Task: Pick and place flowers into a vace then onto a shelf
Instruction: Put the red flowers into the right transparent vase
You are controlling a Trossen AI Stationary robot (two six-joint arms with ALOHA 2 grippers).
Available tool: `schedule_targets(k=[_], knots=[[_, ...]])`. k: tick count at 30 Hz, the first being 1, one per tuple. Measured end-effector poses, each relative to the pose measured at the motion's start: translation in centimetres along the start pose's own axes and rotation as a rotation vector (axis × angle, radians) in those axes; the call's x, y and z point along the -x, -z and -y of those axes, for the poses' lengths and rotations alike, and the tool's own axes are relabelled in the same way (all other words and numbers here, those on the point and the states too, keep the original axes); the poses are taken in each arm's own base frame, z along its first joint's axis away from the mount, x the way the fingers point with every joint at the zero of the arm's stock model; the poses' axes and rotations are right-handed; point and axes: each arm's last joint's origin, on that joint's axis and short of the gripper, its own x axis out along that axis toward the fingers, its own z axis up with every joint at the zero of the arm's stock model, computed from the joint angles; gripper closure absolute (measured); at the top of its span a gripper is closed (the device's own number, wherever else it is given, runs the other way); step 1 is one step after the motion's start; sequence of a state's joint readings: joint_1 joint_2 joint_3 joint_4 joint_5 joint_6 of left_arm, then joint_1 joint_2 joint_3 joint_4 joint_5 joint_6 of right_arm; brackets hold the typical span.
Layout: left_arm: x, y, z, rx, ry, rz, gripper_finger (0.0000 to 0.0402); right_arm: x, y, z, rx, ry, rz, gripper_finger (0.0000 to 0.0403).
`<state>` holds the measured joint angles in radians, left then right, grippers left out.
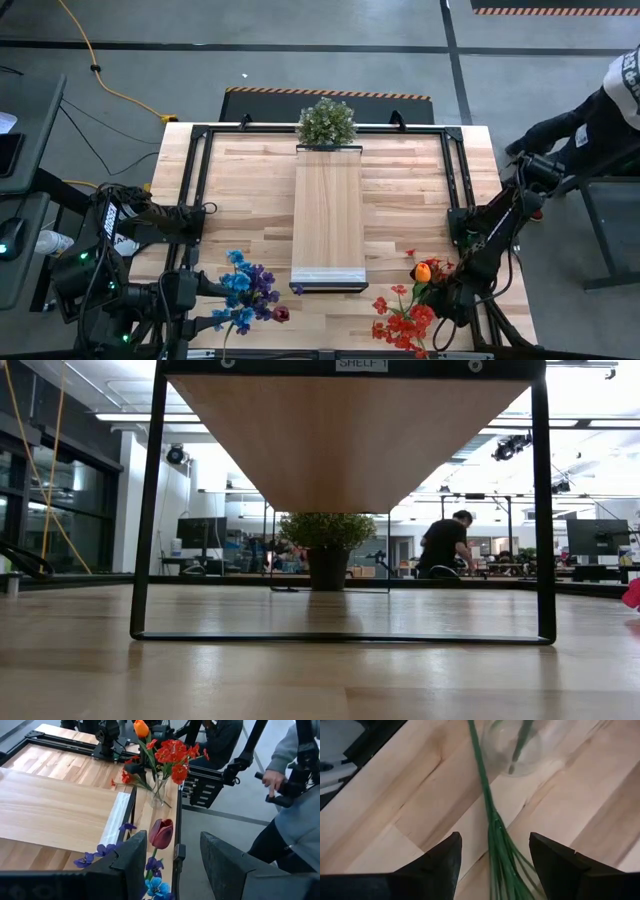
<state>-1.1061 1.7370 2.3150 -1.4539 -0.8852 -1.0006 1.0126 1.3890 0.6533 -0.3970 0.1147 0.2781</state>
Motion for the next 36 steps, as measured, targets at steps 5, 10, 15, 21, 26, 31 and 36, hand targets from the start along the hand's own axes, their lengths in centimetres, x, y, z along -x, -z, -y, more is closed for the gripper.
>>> schedule_targets(k=[5, 10, 15, 21, 26, 31, 36], knots=[[0.0, 0.0, 0.0, 0.005, 0.003, 0.002, 0.0186, -1.0, 0.1, -0.1, 0.029, -0.004, -0.034, 0.0179], [0.0, 0.0, 0.0, 0.005, 0.003, 0.002, 0.0186, -1.8, 0.1, -0.2, 0.029, -0.003, -0.039, 0.0186], [0.0, 0.0, 0.0, 0.005, 0.004, 0.001, 0.0186, -2.4, 0.1, 0.0, 0.001, -0.002, -0.059, 0.0196], [0.0, 0.0, 0.0, 0.005, 0.005, -0.001, 0.0186, -2.8, 0.1, 0.4, -0.044, -0.008, -0.076, 0.0211], [0.0, 0.0, 0.1, 0.006, 0.007, -0.001, 0.0186, -2.9, 0.1, 0.6, -0.068, -0.025, -0.084, 0.0226], [0.0, 0.0, 0.1, 0.006, 0.006, 0.000, 0.0186, -2.9, 0.1, 0.6, -0.078, -0.026, -0.086, 0.0247], [0.0, 0.0, 0.1, 0.006, 0.007, 0.000, 0.0186, -2.9, 0.2, 0.6, -0.126, -0.019, -0.095, 0.0275]])
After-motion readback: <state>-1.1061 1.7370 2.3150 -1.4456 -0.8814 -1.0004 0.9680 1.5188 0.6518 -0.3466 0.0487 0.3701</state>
